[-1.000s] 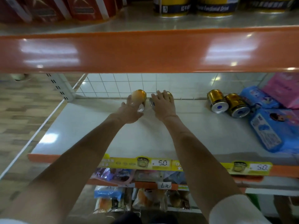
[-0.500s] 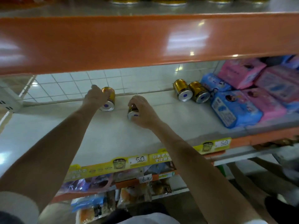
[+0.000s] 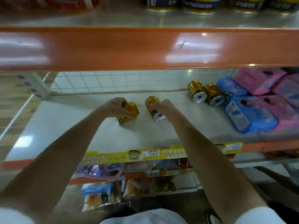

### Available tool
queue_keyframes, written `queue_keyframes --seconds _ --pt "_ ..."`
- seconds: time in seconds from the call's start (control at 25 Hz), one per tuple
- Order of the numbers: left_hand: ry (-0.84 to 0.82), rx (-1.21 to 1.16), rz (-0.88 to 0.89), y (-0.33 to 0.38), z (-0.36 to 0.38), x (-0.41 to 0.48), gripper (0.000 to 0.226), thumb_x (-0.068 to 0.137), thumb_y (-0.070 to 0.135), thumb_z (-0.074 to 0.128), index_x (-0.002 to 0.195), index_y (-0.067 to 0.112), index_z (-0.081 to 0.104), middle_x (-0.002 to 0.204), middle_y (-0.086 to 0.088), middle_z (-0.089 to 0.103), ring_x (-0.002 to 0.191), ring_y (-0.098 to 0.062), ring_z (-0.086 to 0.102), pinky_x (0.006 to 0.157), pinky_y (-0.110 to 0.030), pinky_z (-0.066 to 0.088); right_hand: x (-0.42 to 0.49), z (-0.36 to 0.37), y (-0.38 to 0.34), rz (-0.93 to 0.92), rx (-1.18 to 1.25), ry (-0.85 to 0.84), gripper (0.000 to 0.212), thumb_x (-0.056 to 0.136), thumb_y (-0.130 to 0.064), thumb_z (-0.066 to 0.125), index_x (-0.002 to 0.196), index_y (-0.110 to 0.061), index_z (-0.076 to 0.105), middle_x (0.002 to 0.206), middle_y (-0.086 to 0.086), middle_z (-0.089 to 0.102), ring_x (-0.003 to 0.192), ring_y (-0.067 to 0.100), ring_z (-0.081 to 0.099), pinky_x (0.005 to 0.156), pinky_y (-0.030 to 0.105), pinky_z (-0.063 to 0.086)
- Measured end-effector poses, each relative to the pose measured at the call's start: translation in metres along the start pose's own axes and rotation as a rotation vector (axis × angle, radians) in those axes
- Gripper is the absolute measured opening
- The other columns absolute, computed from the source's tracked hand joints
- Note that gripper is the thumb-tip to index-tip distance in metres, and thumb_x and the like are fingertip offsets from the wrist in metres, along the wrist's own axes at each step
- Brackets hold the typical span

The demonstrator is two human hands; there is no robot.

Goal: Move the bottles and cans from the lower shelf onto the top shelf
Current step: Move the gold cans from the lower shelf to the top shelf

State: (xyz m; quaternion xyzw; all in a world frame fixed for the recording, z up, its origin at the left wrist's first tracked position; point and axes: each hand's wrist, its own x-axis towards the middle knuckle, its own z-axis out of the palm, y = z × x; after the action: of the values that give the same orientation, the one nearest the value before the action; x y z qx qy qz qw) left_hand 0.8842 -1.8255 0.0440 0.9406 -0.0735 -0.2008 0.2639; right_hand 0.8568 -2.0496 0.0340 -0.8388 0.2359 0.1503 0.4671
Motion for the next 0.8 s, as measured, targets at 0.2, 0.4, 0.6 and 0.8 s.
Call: queue_keyframes --seconds 0.2,0.4,0.6,0.8 --pt "0.066 -0.351 0.142 -0.009 0.009 -0.051 0.071 0.061 0.008 0.091 0.118 0.019 0.049 0.11 -0.001 0.056 0.097 -0.021 0.059 0.081 -0.035 0.054 -0.012 0.009 0.005 -0.054 -0.058 -0.047 0.056 0.067 -0.043 0.079 0.105 -0.007 0.06 0.1 0.011 0.062 0.085 0.022 0.062 0.053 0.025 0.041" --pt "0.139 -0.386 0.18 -0.014 0.015 -0.081 0.086 0.041 0.032 0.089 0.118 0.024 0.053 0.114 0.0 0.064 0.103 -0.02 0.065 0.087 -0.036 0.056 -0.039 0.002 0.024 -0.1 0.233 -0.041 0.025 0.075 -0.02 0.078 0.091 -0.006 0.065 0.088 0.011 0.067 0.07 0.016 0.063 0.059 0.024 0.05" --pt "0.219 -0.455 0.103 -0.022 0.023 -0.097 0.082 0.041 0.029 0.088 0.113 0.02 0.05 0.109 -0.002 0.063 0.103 -0.024 0.065 0.086 -0.042 0.057 -0.069 -0.005 0.044 -0.336 0.326 0.038 0.042 0.053 -0.006 0.077 0.089 -0.012 0.055 0.08 -0.003 0.057 0.068 0.007 0.055 0.062 0.023 0.046" --pt "0.176 -0.344 0.119 -0.034 0.019 -0.102 0.075 0.057 0.006 0.089 0.118 0.024 0.05 0.116 -0.004 0.06 0.111 -0.025 0.057 0.092 -0.048 0.053 -0.072 0.009 0.056 -0.383 0.251 0.115 0.077 0.057 0.003 0.084 0.122 -0.008 0.045 0.108 0.001 0.056 0.097 0.017 0.057 0.071 0.019 0.048"
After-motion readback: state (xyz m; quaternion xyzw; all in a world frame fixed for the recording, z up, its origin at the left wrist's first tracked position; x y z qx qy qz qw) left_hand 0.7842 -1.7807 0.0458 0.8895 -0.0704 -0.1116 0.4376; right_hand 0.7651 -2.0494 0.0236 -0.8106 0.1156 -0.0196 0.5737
